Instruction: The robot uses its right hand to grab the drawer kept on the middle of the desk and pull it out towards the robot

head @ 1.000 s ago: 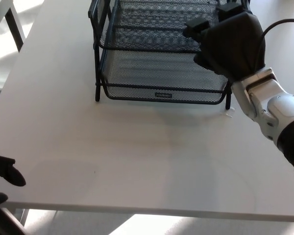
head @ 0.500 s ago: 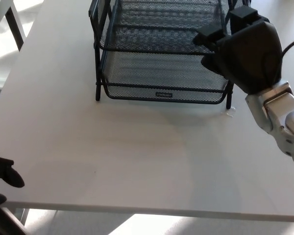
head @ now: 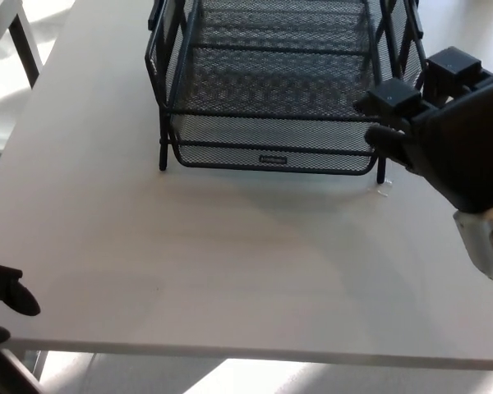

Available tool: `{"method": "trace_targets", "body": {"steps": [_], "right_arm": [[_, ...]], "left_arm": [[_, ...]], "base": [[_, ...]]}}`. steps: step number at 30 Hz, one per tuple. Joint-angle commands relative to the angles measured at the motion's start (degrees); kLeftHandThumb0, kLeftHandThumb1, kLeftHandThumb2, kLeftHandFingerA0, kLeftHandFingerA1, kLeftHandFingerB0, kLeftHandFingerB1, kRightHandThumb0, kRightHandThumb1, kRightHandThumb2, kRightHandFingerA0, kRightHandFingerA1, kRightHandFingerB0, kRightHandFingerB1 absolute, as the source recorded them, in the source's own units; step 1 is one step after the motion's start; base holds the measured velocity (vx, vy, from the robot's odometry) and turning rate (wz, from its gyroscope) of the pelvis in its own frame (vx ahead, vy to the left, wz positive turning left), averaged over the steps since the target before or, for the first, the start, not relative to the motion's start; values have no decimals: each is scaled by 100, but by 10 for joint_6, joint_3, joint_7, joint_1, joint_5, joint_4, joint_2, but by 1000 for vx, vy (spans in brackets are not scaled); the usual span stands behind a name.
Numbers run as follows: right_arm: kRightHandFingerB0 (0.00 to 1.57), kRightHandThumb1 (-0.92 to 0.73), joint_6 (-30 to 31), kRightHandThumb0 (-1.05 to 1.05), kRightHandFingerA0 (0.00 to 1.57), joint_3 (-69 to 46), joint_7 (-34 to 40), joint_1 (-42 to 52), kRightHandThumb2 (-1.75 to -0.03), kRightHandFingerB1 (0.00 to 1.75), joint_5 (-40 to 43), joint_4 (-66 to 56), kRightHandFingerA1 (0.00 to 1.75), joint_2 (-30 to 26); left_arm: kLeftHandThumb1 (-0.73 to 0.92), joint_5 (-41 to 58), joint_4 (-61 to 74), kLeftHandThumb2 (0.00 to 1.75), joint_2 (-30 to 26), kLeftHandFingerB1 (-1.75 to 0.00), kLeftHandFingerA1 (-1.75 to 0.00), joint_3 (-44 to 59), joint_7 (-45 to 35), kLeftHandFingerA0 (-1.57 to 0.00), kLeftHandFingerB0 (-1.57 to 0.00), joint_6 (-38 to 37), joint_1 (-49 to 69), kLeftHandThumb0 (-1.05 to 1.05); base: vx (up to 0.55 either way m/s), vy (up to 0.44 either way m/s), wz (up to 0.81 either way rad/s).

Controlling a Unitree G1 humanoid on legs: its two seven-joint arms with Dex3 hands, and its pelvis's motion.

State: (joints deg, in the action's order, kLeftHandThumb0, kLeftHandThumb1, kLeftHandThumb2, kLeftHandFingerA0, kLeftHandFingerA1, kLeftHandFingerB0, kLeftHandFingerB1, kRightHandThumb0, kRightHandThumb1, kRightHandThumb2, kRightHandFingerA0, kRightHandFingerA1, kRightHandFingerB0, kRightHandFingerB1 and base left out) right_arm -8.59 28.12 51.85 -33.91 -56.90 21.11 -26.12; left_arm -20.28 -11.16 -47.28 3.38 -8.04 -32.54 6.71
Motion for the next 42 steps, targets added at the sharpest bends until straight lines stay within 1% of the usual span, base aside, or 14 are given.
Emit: {"method": "trace_targets", "body": {"steps": [1,20,25,26,27,30,31,35,36,37,38,39,40,42], "right_arm": [[93,-59,-3,-42,92,-21,-19,41,-58,70,-2,-43,149,-14],[94,-59,7,-43,94,-42,-1,88,-58,66,-44,-84,146,-1],[92,-57,4,-39,93,-48,3,93,-59,59,-45,-93,132,-1],[70,-64,-3,-42,83,-64,-17,109,-60,45,-26,-119,105,-14],[70,-64,-4,-42,83,-65,-21,112,-60,45,-25,-122,105,-13],[33,-64,21,-50,46,-96,-107,152,-59,35,4,-187,59,-19],[15,-46,35,-55,22,-114,-136,174,-80,44,7,-221,53,-27],[13,-49,56,-57,11,-145,-160,199,-75,43,2,-253,48,-28],[0,-45,61,-35,2,-164,-162,218,-98,50,-1,-268,53,-38],[0,-45,61,-35,2,-167,-165,220,-98,50,-3,-271,53,-36],[13,-57,65,-52,2,-189,-178,241,-57,36,7,-290,43,-43],[17,-56,66,-52,4,-203,-180,251,-57,35,11,-301,45,-42],[13,-41,61,-58,6,-212,-164,254,-75,45,2,-298,52,-45],[13,-41,59,-58,6,-217,-170,257,-75,45,-1,-302,52,-41]], "left_arm": [[57,-8,-3,57,-6,-59,-84,4,-7,-78,-82,-9,4,-27],[58,-8,3,58,-7,-61,-87,7,-11,-77,-82,-7,5,-30],[58,-5,2,57,-6,-61,-87,7,-14,-77,-81,-9,9,-30],[58,-6,-1,57,-6,-60,-85,6,-15,-77,-81,-7,8,-29],[58,-5,-1,57,-7,-60,-85,7,-15,-77,-81,-7,12,-29],[58,-11,-2,57,-9,-60,-85,7,-12,-76,-81,-10,12,-30],[57,-8,0,57,-9,-59,-83,8,-15,-77,-82,-4,14,-28],[58,-7,4,57,-11,-59,-83,9,-19,-77,-81,-1,18,-28],[57,-6,3,57,-9,-59,-83,11,-15,-77,-81,-7,22,-28],[57,-6,3,57,-9,-59,-83,11,-15,-77,-81,-7,22,-28],[56,-5,0,57,-8,-59,-83,11,-12,-77,-82,-10,22,-27],[56,-7,-3,57,-8,-59,-83,10,-9,-78,-82,-17,20,-26],[57,-4,-5,57,-10,-59,-83,11,-13,-78,-82,-14,20,-26],[57,-4,-5,57,-9,-59,-83,11,-13,-78,-82,-15,20,-26]], "base": [[0,0,0],[0,0,0],[0,0,0],[0,0,0],[0,0,0],[0,0,0],[0,0,0],[0,0,0],[0,0,0],[0,0,0],[0,0,0],[0,0,0],[0,0,0],[0,0,0]]}}
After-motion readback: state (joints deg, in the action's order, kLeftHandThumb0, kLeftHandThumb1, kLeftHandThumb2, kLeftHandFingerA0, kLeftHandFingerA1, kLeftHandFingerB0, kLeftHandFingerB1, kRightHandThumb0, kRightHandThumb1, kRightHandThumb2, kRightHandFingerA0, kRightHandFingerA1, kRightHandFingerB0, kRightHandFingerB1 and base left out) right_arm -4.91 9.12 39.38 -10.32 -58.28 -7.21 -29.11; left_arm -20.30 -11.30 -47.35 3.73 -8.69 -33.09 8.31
